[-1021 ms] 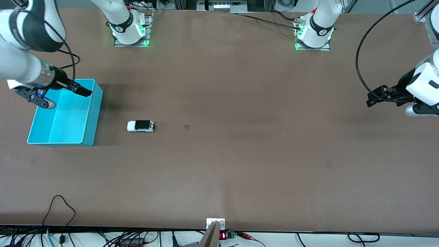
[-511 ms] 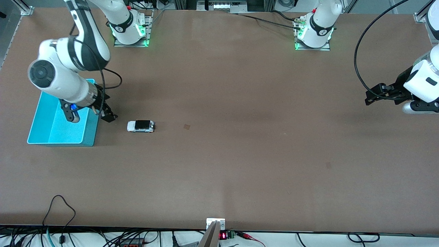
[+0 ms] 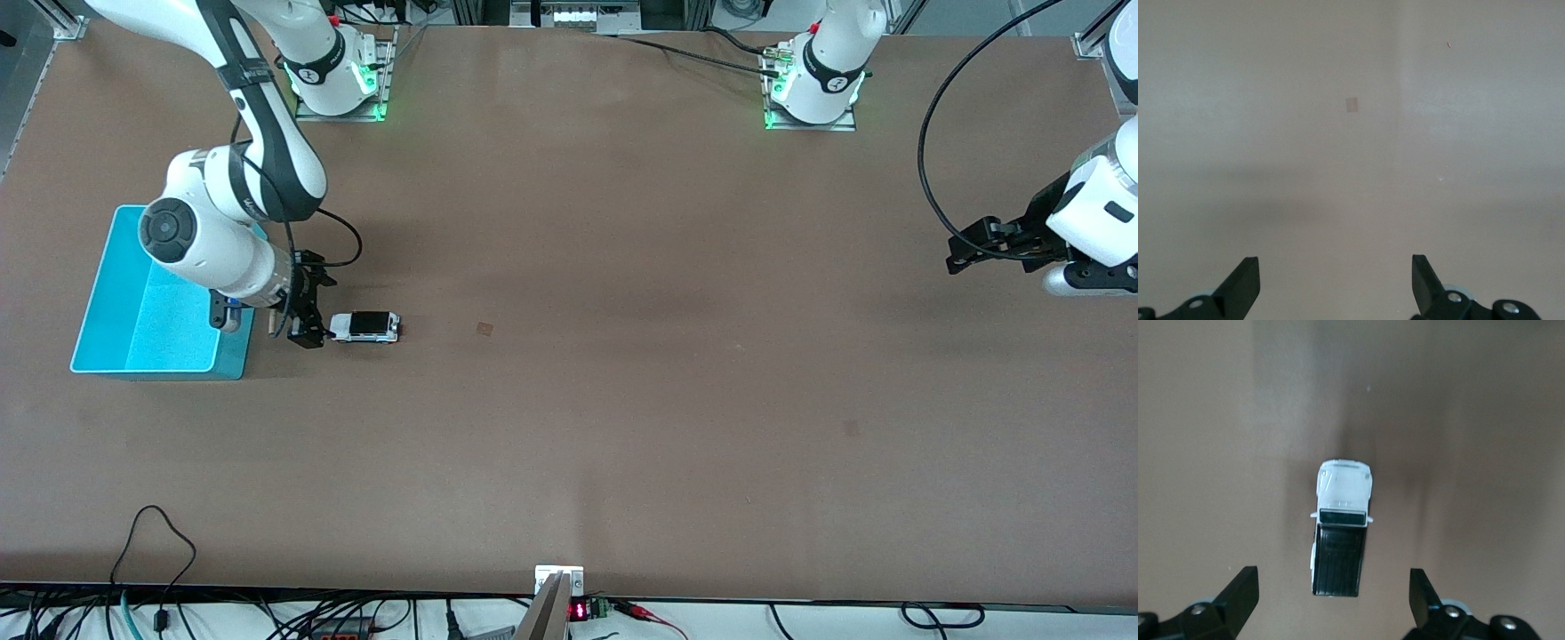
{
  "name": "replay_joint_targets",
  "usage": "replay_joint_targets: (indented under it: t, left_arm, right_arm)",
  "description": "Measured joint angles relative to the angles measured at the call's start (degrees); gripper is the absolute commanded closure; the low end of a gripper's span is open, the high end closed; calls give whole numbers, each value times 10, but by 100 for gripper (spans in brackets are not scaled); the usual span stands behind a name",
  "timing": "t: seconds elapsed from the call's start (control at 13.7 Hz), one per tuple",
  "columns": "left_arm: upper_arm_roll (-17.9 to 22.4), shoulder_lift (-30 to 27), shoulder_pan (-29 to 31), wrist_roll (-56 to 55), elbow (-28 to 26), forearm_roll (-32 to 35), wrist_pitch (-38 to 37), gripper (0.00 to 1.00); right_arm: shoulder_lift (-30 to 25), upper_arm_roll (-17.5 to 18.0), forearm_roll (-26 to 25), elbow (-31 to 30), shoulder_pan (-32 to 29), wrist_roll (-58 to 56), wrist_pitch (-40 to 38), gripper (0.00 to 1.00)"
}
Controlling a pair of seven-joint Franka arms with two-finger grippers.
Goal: Wind and store white jeep toy
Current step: 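Grasp the white jeep with the right gripper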
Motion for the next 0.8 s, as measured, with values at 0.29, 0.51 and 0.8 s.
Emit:
replay_joint_targets:
  t: [0.29, 0.51, 0.8]
  left_arm:
    - [0, 0, 0, 0, 0, 0, -7, 0]
    - [-1, 0, 0, 0, 0, 0, -7, 0]
    - [-2, 0, 0, 0, 0, 0, -7, 0]
  right_arm:
    - [29, 0, 2, 0, 14, 19, 21, 0]
    - [48, 0, 2, 0, 18, 19, 33, 0]
    - [78, 2, 2, 0, 27, 19, 55, 0]
